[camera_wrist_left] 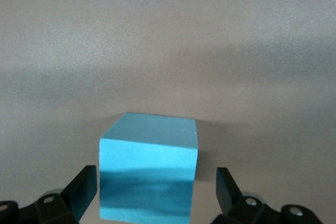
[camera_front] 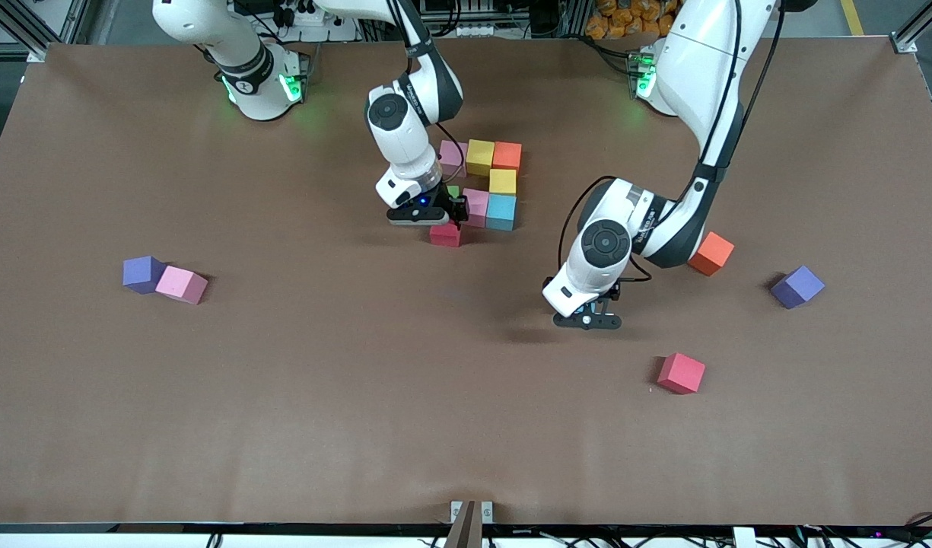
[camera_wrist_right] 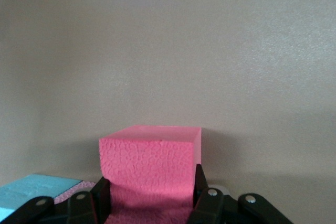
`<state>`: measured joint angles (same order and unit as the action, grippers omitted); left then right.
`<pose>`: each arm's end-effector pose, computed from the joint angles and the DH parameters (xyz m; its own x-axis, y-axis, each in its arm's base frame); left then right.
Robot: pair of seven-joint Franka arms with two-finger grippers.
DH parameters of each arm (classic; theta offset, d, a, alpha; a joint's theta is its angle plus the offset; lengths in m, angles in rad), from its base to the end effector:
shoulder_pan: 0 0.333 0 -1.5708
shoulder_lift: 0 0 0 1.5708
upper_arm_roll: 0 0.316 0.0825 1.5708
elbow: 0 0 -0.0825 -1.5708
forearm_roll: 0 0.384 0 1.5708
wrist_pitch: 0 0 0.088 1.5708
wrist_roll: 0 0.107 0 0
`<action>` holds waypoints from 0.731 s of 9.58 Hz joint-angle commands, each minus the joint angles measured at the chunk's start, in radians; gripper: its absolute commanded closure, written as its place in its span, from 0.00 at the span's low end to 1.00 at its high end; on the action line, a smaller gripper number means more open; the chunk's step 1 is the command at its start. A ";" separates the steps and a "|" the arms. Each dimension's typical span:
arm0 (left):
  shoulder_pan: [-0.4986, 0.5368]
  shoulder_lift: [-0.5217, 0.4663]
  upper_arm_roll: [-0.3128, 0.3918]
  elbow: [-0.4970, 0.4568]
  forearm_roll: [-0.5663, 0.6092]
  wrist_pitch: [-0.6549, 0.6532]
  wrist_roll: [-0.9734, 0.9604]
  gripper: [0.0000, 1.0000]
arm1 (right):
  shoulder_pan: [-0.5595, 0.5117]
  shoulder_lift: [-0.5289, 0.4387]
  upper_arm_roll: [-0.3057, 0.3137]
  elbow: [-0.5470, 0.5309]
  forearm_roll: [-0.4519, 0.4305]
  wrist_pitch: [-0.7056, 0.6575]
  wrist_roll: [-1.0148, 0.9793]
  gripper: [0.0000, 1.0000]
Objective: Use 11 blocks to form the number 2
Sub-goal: 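Grasp the cyan block with the left gripper while the right gripper lowers red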
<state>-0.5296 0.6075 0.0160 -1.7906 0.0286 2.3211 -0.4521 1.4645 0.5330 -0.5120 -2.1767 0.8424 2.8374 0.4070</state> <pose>0.5646 -0.3187 0.2051 0.9950 -0.0824 -0.0570 -0.0858 -0.9945 -0.0594 0.3616 0.4372 0.1937 0.9795 -0.1584 0.1244 -0.1246 -0.9619 -0.2435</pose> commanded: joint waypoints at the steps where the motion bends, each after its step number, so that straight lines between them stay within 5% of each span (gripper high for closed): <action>1: -0.004 0.000 0.004 -0.001 0.025 0.014 0.001 0.00 | 0.031 0.002 0.001 -0.052 0.030 -0.003 0.000 0.89; 2: -0.004 0.000 0.004 -0.001 0.024 0.014 0.003 0.01 | 0.031 0.002 0.001 -0.060 0.030 0.007 -0.002 0.89; 3: -0.003 0.000 0.004 -0.001 0.024 0.014 0.003 0.13 | 0.031 0.002 0.001 -0.060 0.030 0.007 -0.002 0.89; 4: -0.003 0.000 0.004 -0.001 0.024 0.014 0.003 0.44 | 0.031 0.004 0.001 -0.058 0.030 0.008 -0.002 0.89; 5: -0.003 0.000 0.004 -0.001 0.024 0.015 0.003 0.54 | 0.031 0.004 0.001 -0.058 0.032 0.007 0.001 0.88; 6: -0.003 0.000 0.004 -0.001 0.024 0.015 0.003 0.58 | 0.030 0.004 0.001 -0.057 0.037 0.004 0.004 0.74; 7: -0.003 0.000 0.004 0.000 0.025 0.015 0.004 0.65 | 0.027 0.004 0.001 -0.055 0.040 0.001 0.004 0.38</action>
<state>-0.5295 0.6058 0.0164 -1.7898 0.0286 2.3237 -0.4521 1.4703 0.5319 -0.5115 -2.1844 0.8513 2.8532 0.4071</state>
